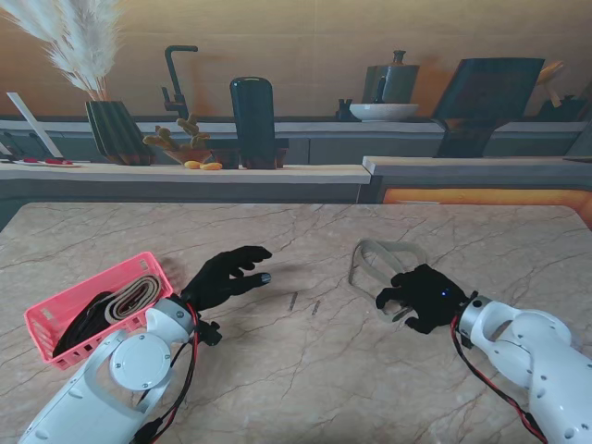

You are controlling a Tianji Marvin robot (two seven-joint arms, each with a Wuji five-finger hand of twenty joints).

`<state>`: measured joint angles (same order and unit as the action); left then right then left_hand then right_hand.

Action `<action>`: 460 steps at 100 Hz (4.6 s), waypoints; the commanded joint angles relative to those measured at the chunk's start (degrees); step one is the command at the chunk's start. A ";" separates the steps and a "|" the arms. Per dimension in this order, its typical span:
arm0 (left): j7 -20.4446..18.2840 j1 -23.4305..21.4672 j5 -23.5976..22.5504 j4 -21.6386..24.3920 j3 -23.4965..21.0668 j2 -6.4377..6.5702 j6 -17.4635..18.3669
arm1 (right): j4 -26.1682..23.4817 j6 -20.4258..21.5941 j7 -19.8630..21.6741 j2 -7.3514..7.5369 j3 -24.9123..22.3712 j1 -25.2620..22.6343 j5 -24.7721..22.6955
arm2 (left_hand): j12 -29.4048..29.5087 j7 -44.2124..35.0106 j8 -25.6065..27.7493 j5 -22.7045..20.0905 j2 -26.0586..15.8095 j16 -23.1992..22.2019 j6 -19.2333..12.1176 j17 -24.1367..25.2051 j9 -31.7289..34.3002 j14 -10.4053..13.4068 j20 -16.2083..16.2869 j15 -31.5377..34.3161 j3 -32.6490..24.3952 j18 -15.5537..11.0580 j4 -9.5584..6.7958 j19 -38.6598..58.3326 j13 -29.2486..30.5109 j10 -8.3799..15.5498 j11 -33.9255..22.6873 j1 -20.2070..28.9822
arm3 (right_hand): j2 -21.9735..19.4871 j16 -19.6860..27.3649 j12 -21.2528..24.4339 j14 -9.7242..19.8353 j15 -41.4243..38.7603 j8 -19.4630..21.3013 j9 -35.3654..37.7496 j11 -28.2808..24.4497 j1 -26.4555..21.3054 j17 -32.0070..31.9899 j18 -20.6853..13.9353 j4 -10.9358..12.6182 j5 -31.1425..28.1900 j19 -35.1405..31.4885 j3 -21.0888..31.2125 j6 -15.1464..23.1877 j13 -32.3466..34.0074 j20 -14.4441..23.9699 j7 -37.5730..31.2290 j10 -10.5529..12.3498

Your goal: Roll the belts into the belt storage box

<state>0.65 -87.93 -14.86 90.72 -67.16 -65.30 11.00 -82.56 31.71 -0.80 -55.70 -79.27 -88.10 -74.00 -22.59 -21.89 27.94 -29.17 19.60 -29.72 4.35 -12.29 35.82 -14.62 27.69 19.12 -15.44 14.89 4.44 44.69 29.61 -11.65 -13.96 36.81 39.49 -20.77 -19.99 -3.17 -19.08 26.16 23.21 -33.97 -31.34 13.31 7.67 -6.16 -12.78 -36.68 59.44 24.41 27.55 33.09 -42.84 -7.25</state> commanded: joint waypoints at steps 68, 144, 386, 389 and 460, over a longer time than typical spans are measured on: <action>-0.55 0.12 0.88 -0.07 0.00 -0.19 -0.86 | 13.35 -0.17 -5.67 2.02 14.64 11.82 -3.82 | -1.13 1.53 0.70 -2.12 -3.01 -0.84 -1.63 -0.36 3.73 -0.17 0.81 0.88 2.98 0.68 -2.27 2.34 1.46 0.29 0.77 1.62 | 0.39 -11.03 -0.76 3.89 -21.50 1.10 27.65 -8.01 -6.59 6.15 0.23 -8.22 -4.56 -16.85 3.53 2.38 14.96 -2.59 -9.72 10.48; 1.25 0.08 0.95 -0.18 -0.03 -0.65 -1.29 | 13.79 3.98 -7.78 0.78 18.00 13.71 1.48 | -1.59 0.40 1.16 -3.27 -3.69 -1.31 -1.67 -0.65 5.85 0.21 1.35 1.76 3.27 0.94 -2.27 3.89 2.66 2.01 -0.29 2.91 | -1.46 -10.01 2.37 4.42 -18.85 -16.34 47.26 -2.70 -5.57 11.74 1.25 -9.34 -32.15 -23.81 1.86 0.76 26.35 -4.00 -24.55 8.25; 9.27 11.95 -1.94 -12.80 12.58 -3.74 0.72 | -10.96 -13.56 -3.53 -10.61 17.73 9.45 54.86 | 6.88 5.34 -5.97 20.57 8.10 8.19 -2.69 7.64 -25.27 8.10 -2.40 -9.34 -19.76 -8.31 -1.21 -13.70 -16.29 4.31 4.08 -4.36 | 0.02 -24.53 1.17 13.57 -66.20 -18.39 51.15 -2.85 -4.36 37.40 -9.37 -9.25 -38.10 -48.87 0.63 -5.89 48.37 4.80 -19.64 6.58; 10.19 12.22 -2.33 -13.09 12.93 -3.97 0.79 | -11.15 -13.90 -3.86 -10.75 17.78 9.38 55.23 | 7.82 5.98 -6.96 20.68 8.13 8.74 -2.38 7.63 -25.59 8.14 -2.54 -9.27 -20.17 -8.47 -1.12 -14.18 -16.60 4.32 4.21 -4.54 | -0.07 -24.50 1.21 13.68 -66.24 -18.40 51.16 -2.83 -4.31 37.60 -9.45 -9.26 -38.04 -48.95 0.59 -5.87 48.40 4.75 -19.61 6.53; 20.77 14.40 6.20 -15.31 18.61 -9.70 3.69 | -13.17 -19.66 -7.50 -12.64 17.94 7.65 62.41 | 7.16 -7.45 -3.83 18.85 -0.06 11.10 -4.09 5.94 -13.29 12.93 -4.55 -3.21 -22.63 -9.81 -1.43 -7.57 -11.12 10.38 -4.67 5.48 | -1.24 -23.31 1.32 12.67 -64.88 -18.17 50.75 -2.94 -4.41 35.30 -9.00 -9.17 -37.51 -47.50 -0.51 -5.80 48.30 3.35 -19.53 6.59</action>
<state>21.38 -72.57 -9.34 74.41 -48.94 -73.84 14.34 -95.61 12.33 -7.89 -67.78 -61.44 -80.02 -11.57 -14.58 -25.21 23.04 -10.51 22.57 -19.75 2.71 -5.56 19.20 -4.70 24.16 14.61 -37.63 7.22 4.35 34.92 16.44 -4.39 -16.56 40.34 44.56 -43.89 -19.12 3.10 -81.21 5.29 73.60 -37.93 -34.85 48.82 2.45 -14.05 -46.03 -82.35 58.77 15.02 71.75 37.16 -56.44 0.42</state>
